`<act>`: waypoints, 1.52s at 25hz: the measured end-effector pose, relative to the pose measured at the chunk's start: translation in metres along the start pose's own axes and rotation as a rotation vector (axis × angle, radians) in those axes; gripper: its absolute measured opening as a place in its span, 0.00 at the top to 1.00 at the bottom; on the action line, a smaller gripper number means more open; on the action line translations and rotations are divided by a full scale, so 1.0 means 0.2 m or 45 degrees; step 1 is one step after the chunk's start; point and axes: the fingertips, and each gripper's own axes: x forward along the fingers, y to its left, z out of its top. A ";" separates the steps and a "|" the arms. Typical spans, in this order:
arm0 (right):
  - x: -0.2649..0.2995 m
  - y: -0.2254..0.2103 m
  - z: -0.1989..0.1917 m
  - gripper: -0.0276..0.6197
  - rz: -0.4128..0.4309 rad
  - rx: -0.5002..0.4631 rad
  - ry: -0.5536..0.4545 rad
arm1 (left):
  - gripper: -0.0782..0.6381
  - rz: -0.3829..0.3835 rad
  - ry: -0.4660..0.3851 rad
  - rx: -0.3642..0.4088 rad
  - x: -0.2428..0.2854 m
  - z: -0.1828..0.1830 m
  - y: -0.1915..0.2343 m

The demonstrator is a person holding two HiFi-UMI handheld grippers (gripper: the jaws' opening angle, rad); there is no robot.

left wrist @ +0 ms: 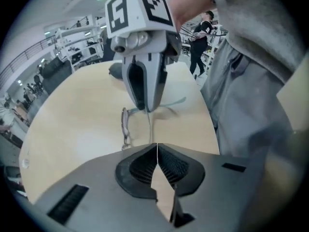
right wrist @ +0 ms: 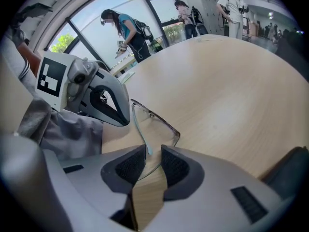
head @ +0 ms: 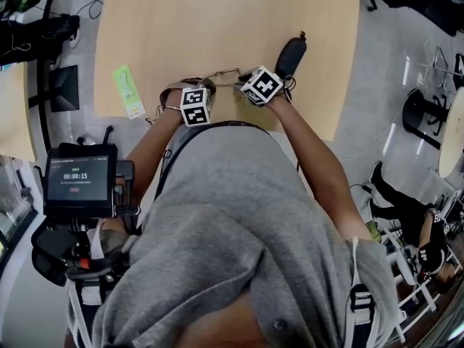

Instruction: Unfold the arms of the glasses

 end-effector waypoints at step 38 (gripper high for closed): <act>0.03 0.12 -0.04 0.80 0.070 0.044 0.031 | 0.88 0.207 0.052 0.090 0.04 0.09 0.12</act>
